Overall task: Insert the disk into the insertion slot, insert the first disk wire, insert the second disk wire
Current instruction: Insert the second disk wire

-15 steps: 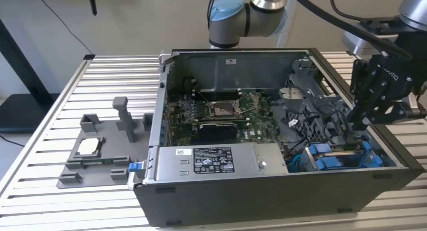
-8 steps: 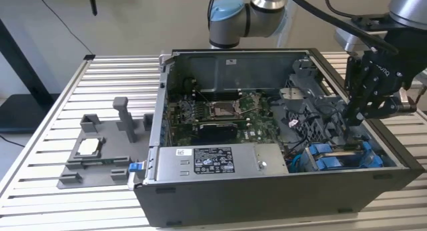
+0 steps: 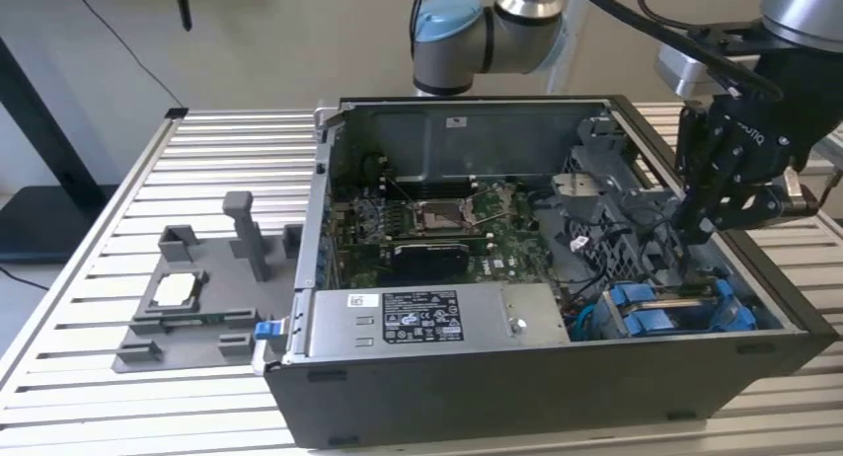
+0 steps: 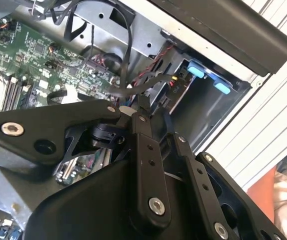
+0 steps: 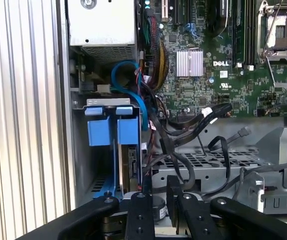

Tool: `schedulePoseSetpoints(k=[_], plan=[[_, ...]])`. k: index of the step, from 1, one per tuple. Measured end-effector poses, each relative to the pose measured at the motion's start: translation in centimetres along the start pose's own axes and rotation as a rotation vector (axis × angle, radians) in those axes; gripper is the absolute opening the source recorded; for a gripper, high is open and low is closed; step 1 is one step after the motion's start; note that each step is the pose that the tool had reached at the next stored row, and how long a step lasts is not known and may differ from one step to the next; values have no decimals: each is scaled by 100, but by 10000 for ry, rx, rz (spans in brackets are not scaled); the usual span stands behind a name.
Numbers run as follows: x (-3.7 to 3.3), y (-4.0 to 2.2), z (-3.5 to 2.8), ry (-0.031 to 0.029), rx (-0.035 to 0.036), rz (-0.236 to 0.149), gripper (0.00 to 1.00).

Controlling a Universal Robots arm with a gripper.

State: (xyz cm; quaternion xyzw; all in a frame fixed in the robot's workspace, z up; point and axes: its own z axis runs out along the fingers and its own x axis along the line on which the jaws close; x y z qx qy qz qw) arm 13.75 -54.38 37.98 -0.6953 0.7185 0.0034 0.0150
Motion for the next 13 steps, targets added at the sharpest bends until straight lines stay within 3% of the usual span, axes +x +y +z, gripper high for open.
schedulePoseSetpoints(k=[13], plan=[[4, 132, -11, -18, 121, -357, 27]])
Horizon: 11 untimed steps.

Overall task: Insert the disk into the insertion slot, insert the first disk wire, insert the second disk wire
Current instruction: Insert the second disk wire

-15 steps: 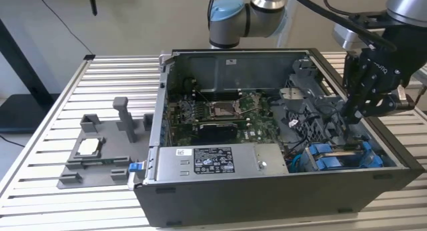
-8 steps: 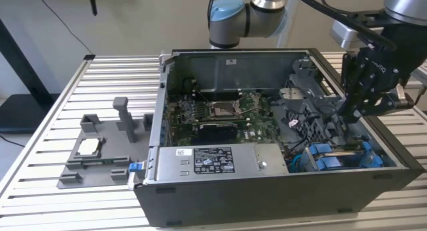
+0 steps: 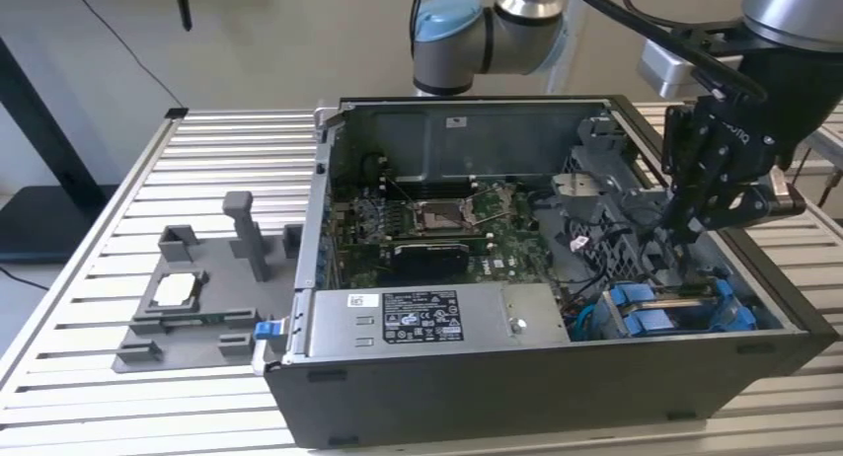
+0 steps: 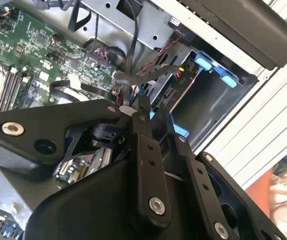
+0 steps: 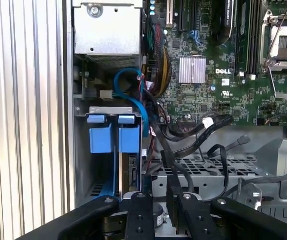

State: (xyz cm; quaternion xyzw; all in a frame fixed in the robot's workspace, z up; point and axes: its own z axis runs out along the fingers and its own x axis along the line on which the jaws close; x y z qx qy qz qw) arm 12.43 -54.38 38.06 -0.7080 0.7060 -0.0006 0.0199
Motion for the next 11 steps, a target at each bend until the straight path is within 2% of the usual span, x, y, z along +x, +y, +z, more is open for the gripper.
schedulePoseSetpoints(k=[11], plan=[[0, 97, -3, -30, 148, -319, 27]])
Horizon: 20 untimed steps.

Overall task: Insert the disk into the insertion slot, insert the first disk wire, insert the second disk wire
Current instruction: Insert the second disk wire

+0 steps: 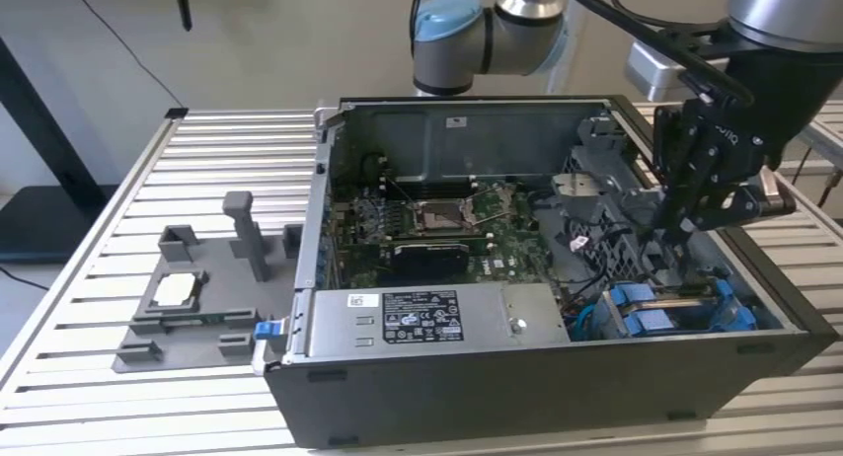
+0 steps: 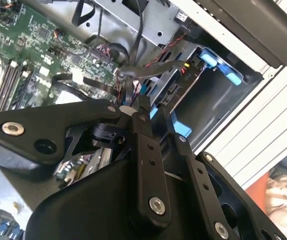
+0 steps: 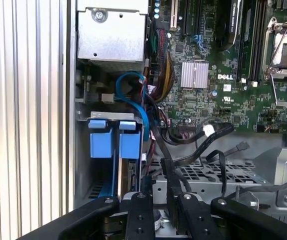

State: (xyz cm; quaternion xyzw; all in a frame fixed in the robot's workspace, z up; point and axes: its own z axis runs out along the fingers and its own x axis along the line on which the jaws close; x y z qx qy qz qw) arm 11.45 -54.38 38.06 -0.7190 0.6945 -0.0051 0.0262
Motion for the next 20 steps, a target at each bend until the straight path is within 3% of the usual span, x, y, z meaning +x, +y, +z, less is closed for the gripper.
schedulePoseSetpoints(k=[8, 20], plan=[[-2, 66, -3, -10, 116, -239, 27], [-7, 173, -6, -12, 416, -547, 27]])
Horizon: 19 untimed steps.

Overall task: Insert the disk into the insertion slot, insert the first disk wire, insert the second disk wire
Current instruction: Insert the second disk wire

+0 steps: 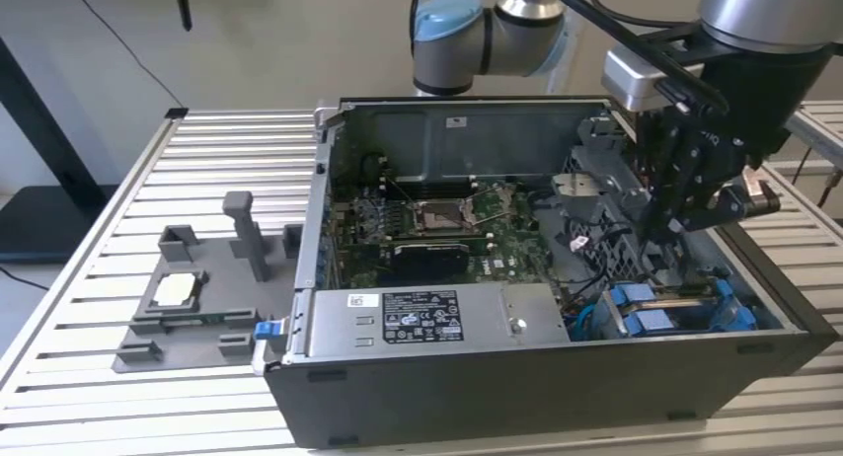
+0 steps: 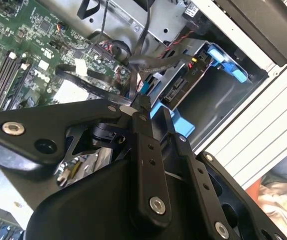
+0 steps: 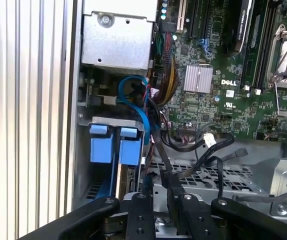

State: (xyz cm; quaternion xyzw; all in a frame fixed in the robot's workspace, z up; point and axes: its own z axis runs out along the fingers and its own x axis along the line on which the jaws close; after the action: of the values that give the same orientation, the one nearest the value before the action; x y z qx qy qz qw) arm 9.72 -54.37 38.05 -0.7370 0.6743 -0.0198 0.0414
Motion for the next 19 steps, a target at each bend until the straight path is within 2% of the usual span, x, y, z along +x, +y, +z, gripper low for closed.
schedulePoseSetpoints(k=[3, 5, 8, 10, 12, 15, 17, 19], plan=[[-3, 35, -1, 10, 143, -57, 27], [-7, 60, 1, 20, 279, -87, 27], [-17, 118, 7, 43, 540, -104, 27], [-33, 162, 7, 53, 664, -109, 27], [-67, 196, 10, 73, 757, -115, 27], [-126, 227, 24, 136, 871, -141, 27], [-133, 248, 33, 160, 915, -165, 27], [-133, 262, 33, 163, 925, -181, 27]])
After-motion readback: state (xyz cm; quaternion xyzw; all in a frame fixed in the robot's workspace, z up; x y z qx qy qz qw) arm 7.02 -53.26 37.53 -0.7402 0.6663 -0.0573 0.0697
